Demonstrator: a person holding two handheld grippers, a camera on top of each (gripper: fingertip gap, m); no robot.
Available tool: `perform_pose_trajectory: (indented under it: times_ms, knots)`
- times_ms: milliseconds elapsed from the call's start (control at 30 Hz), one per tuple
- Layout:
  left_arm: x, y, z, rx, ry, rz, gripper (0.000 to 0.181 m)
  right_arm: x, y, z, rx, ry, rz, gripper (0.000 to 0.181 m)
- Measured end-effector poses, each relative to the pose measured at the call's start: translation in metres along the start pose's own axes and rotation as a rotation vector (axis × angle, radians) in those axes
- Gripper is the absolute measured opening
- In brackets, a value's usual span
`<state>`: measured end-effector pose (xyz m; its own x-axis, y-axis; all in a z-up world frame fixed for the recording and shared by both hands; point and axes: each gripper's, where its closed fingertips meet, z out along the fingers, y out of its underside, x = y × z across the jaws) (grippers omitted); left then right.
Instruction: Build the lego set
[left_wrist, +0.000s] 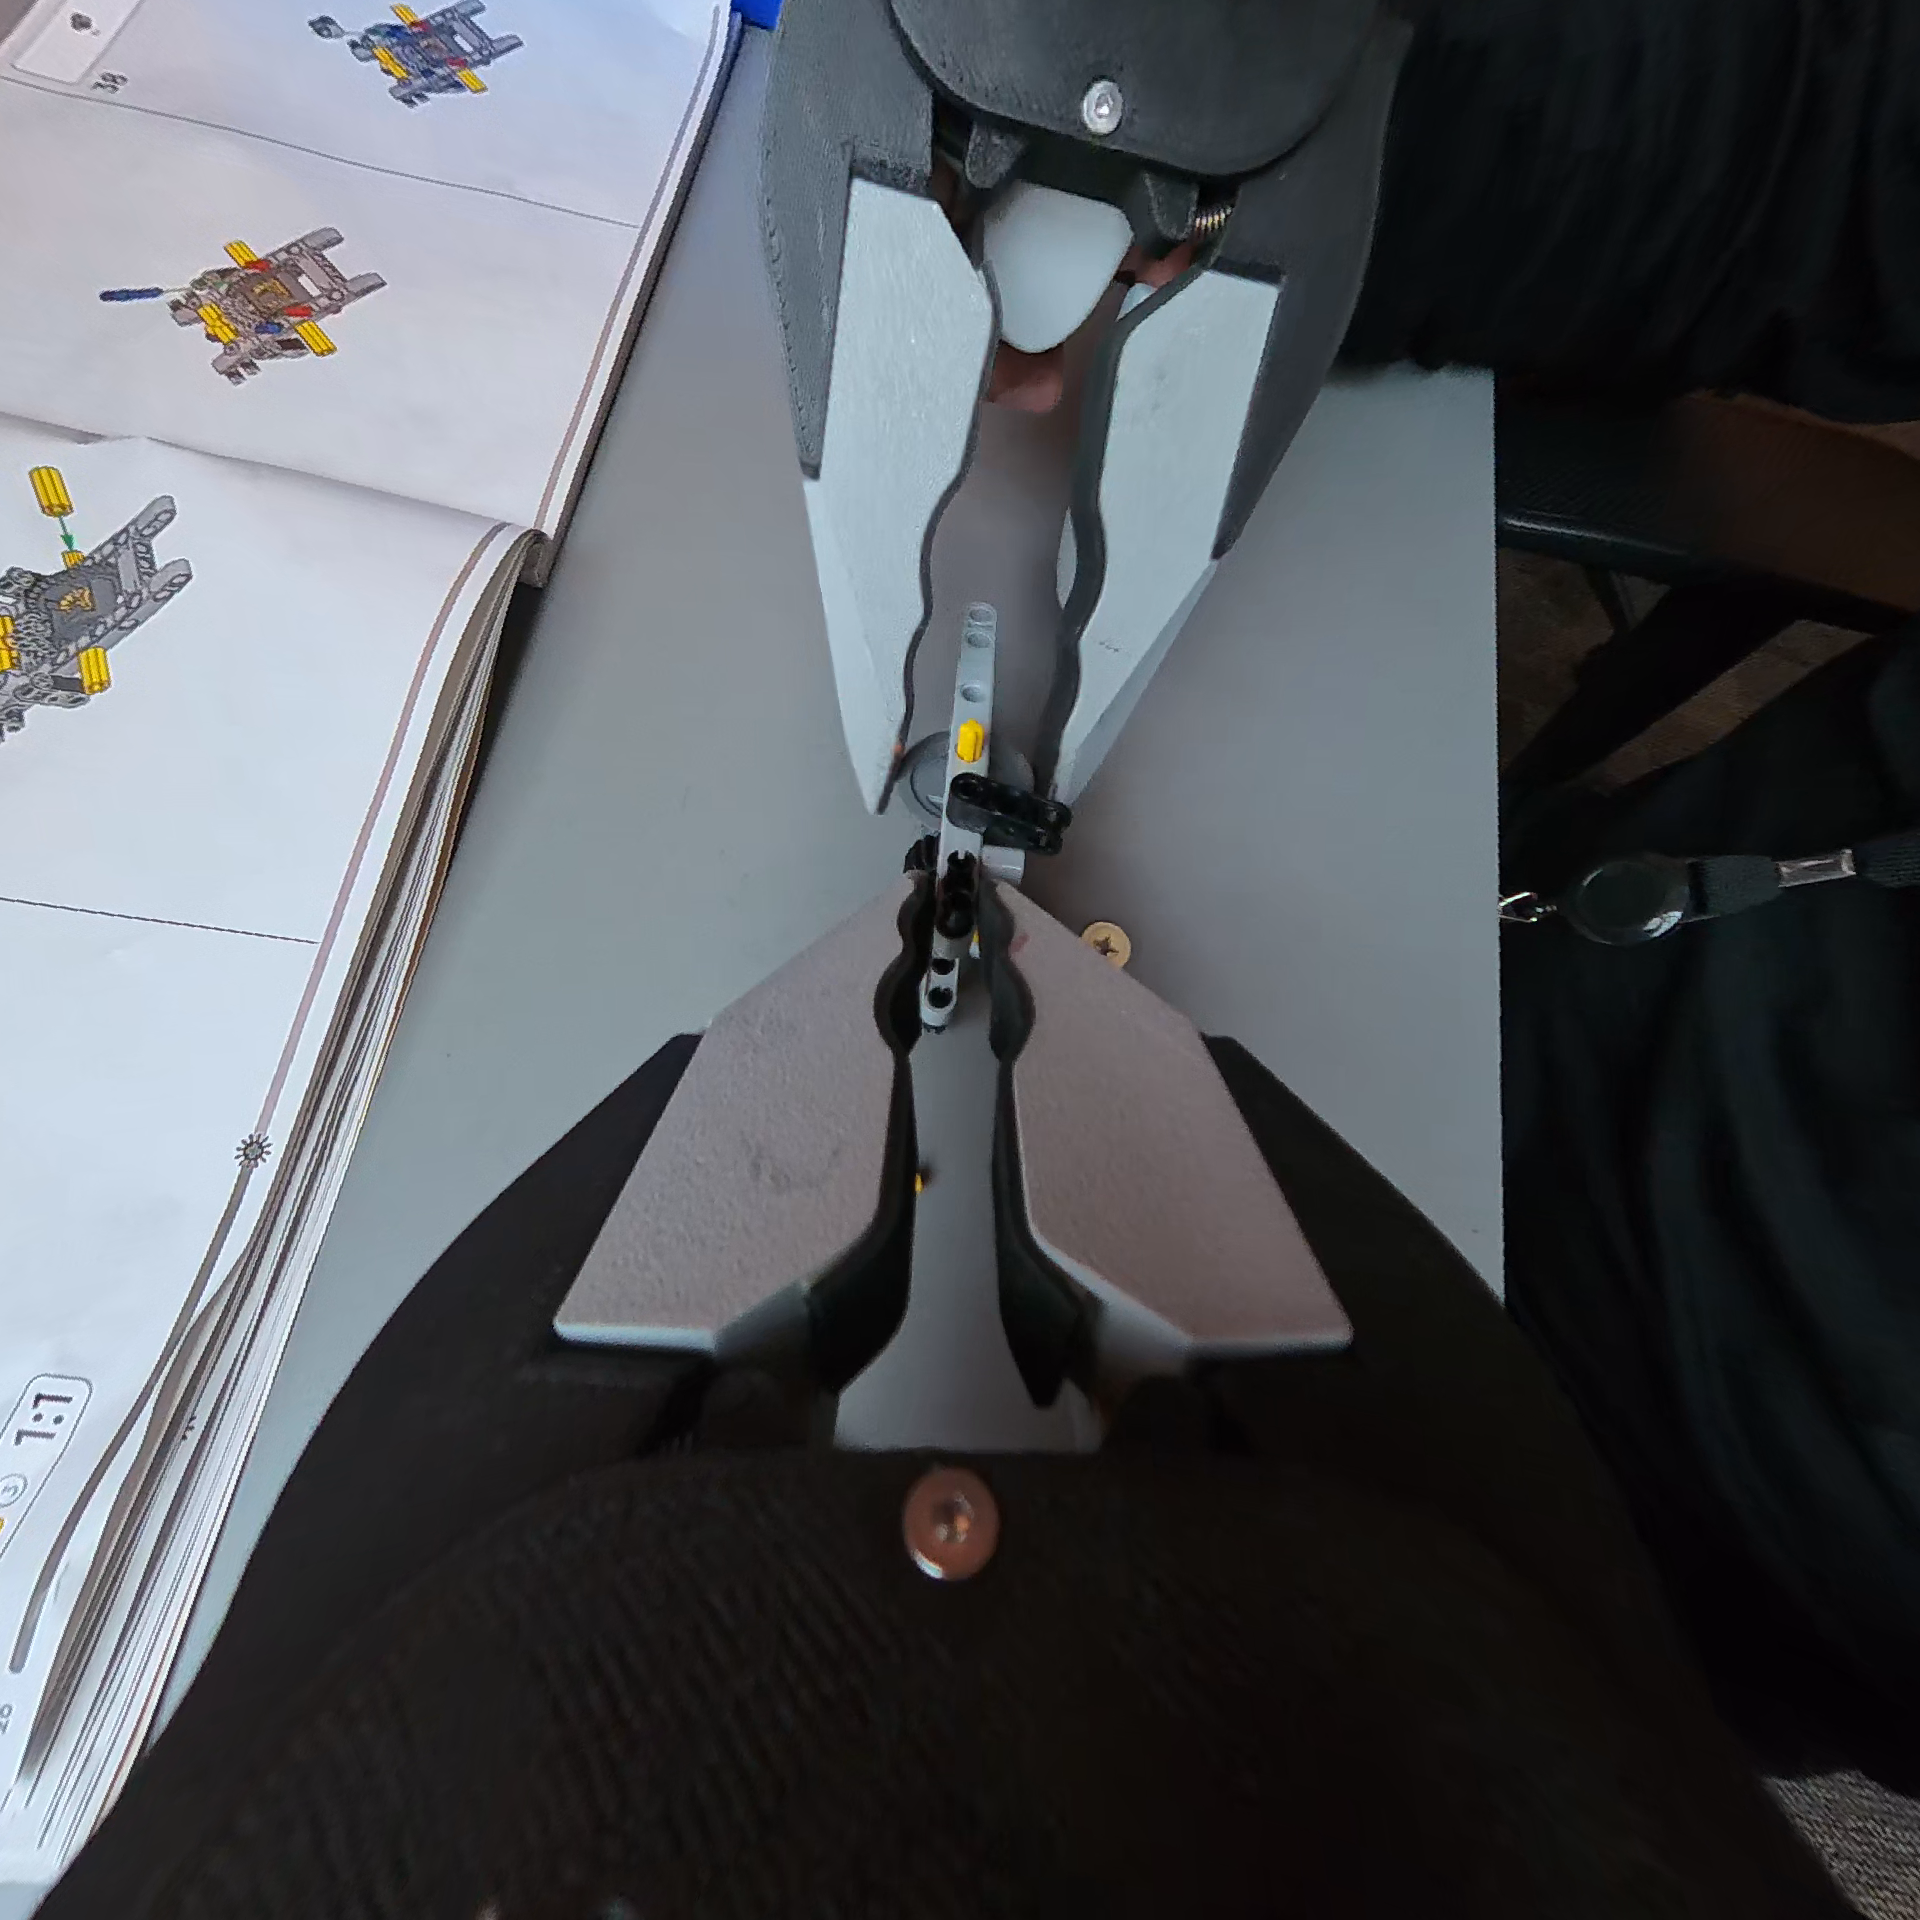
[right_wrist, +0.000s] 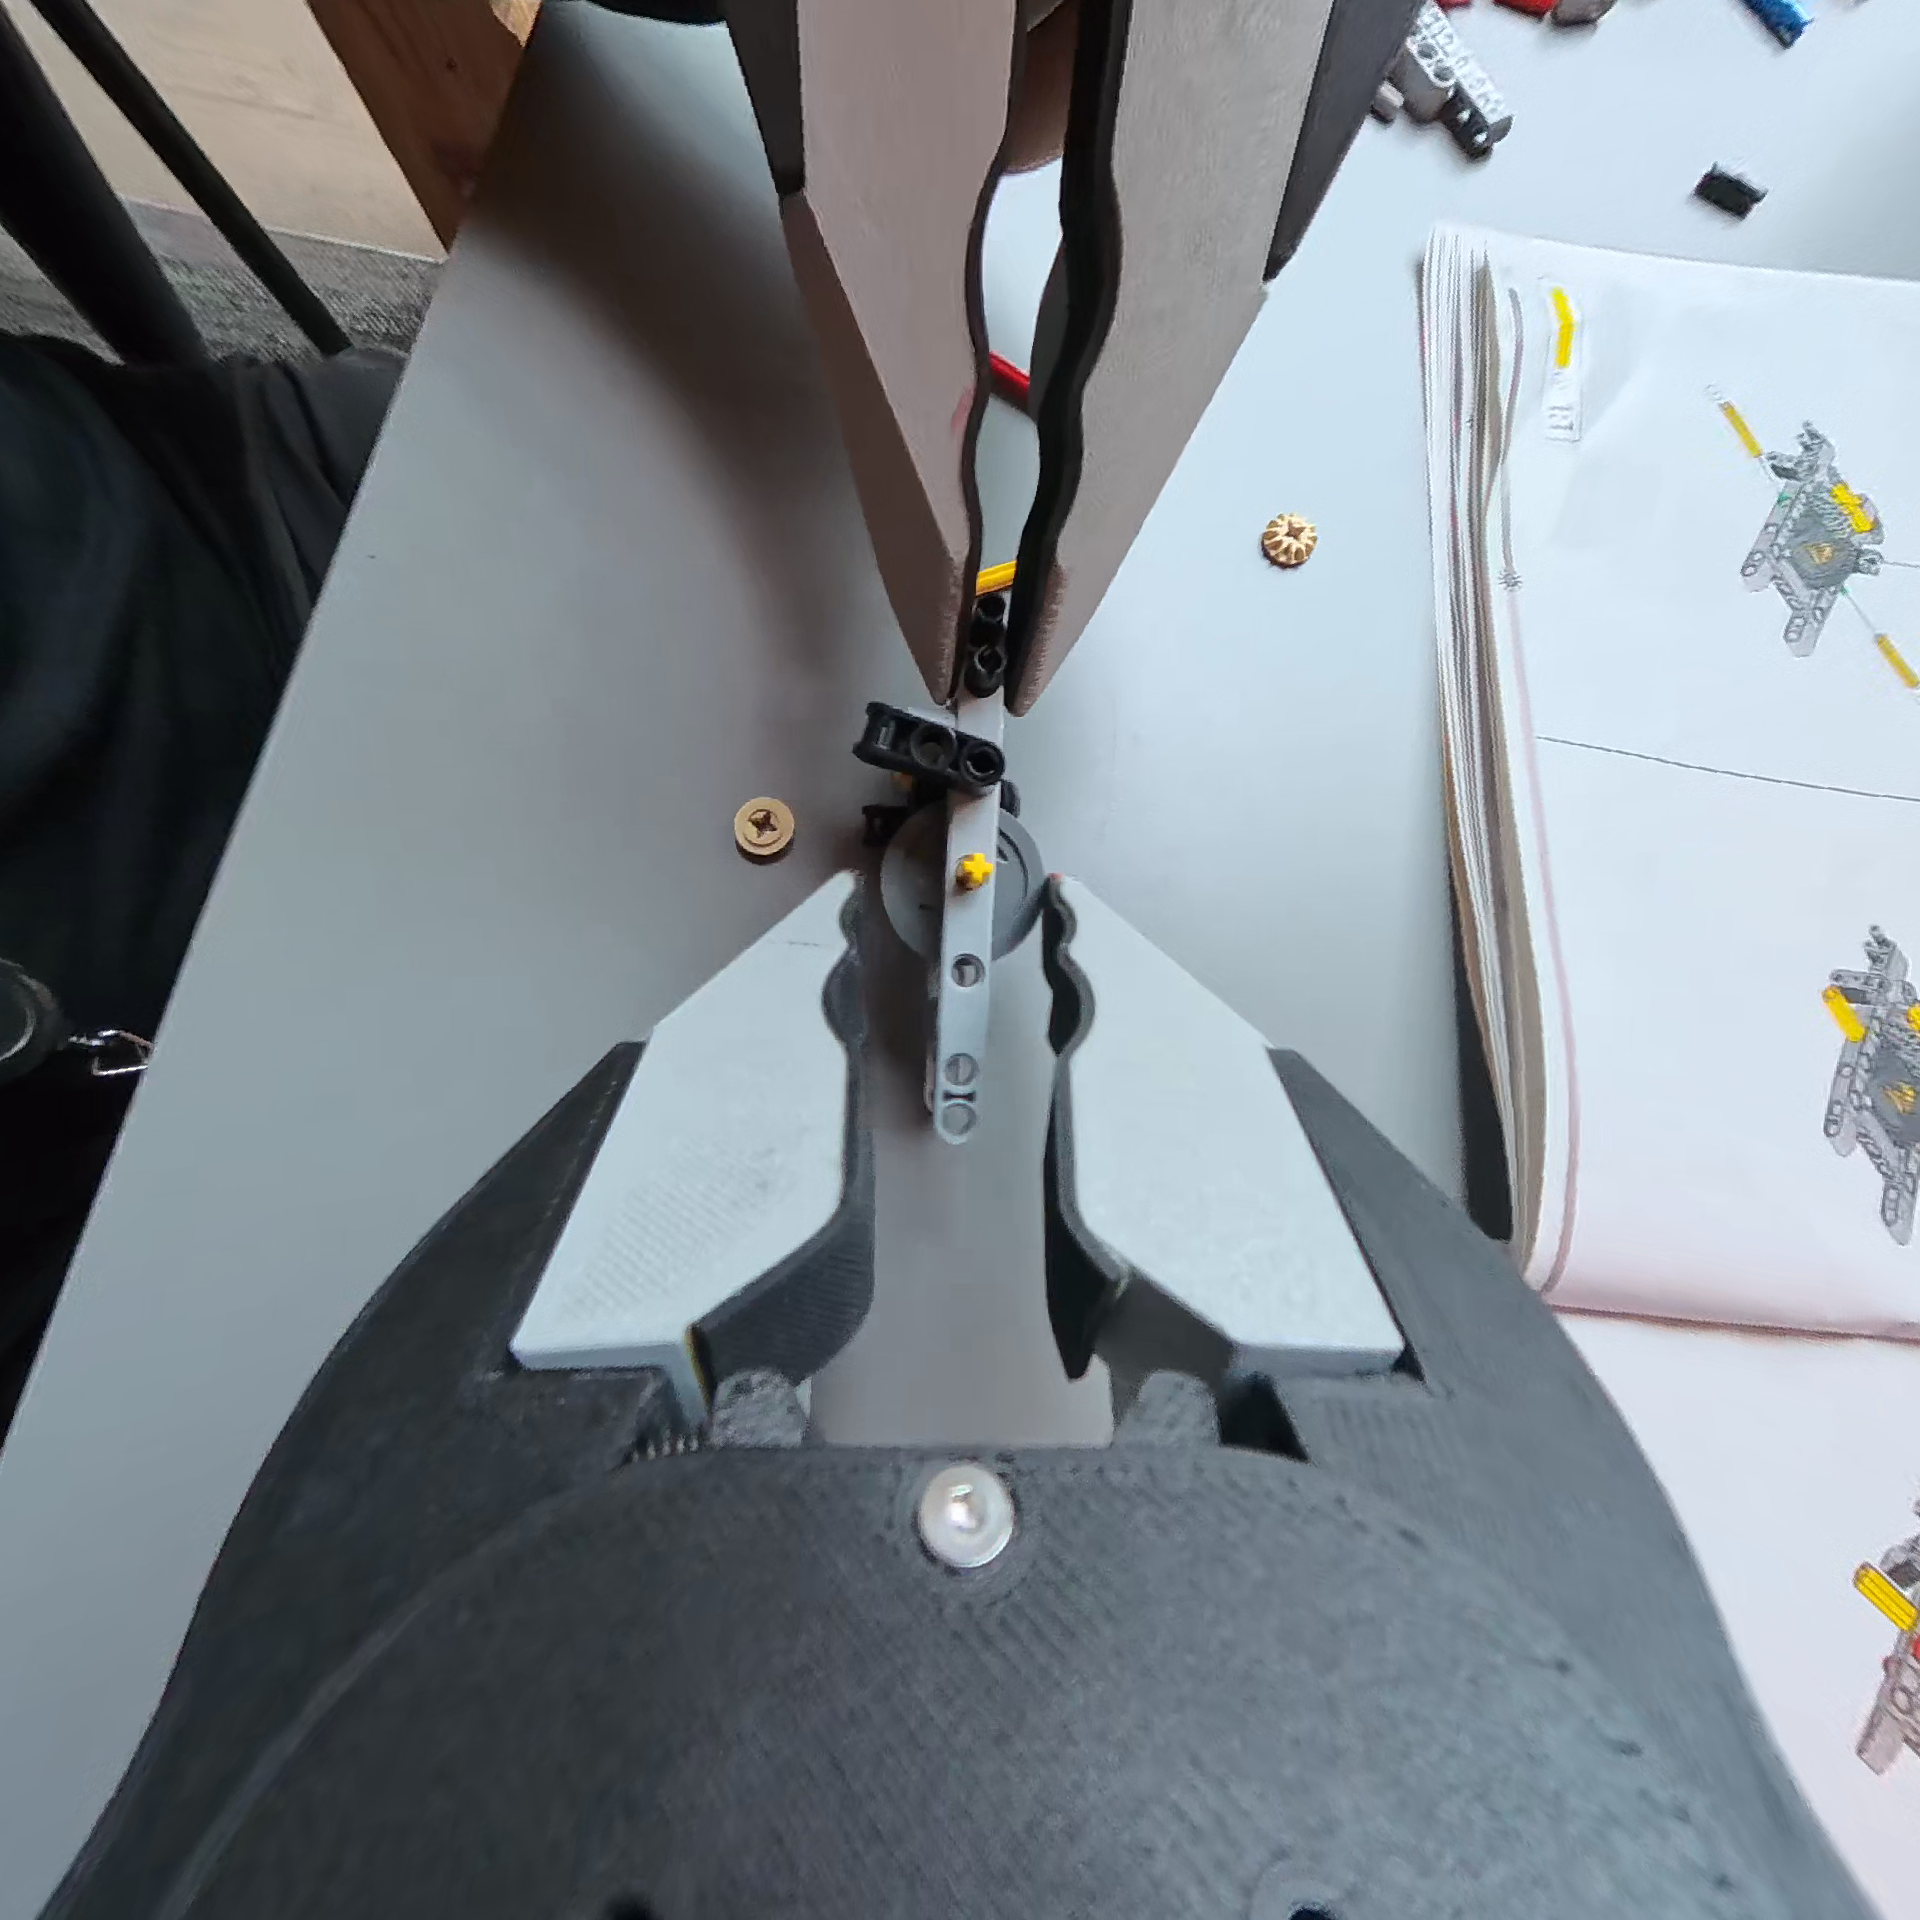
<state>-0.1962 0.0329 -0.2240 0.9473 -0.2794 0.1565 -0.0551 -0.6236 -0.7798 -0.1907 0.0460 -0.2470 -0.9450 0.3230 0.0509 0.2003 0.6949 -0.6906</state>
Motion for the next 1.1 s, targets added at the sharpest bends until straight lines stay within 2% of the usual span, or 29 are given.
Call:
perform_pose_trajectory:
  times_ms: [333, 667, 767, 867, 1033, 1100]
  knots:
    - [-0.003, 0.001, 0.0, -0.003, 0.007, -0.036, 0.005, 0.0, -0.002, -0.002, 0.05, -0.029, 0.056, 0.027]
    - [-0.015, -0.007, -0.008, 0.093, 0.041, -0.222, 0.007, 0.008, -0.013, -0.015, 0.213, -0.195, 0.293, 0.026]
    - [-0.017, -0.01, -0.01, 0.113, 0.047, -0.249, 0.023, 0.009, -0.012, -0.017, 0.237, -0.236, 0.347, 0.026]
    - [-0.017, -0.008, -0.009, 0.118, 0.063, -0.271, 0.03, 0.008, -0.01, -0.016, 0.243, -0.258, 0.367, 0.026]
    - [-0.011, 0.002, -0.001, 0.101, 0.145, -0.314, 0.034, 0.008, -0.011, -0.016, 0.254, -0.27, 0.373, 0.026]
    - [-0.008, 0.002, 0.004, 0.109, 0.182, -0.319, 0.028, 0.007, -0.012, -0.017, 0.267, -0.28, 0.374, 0.026]
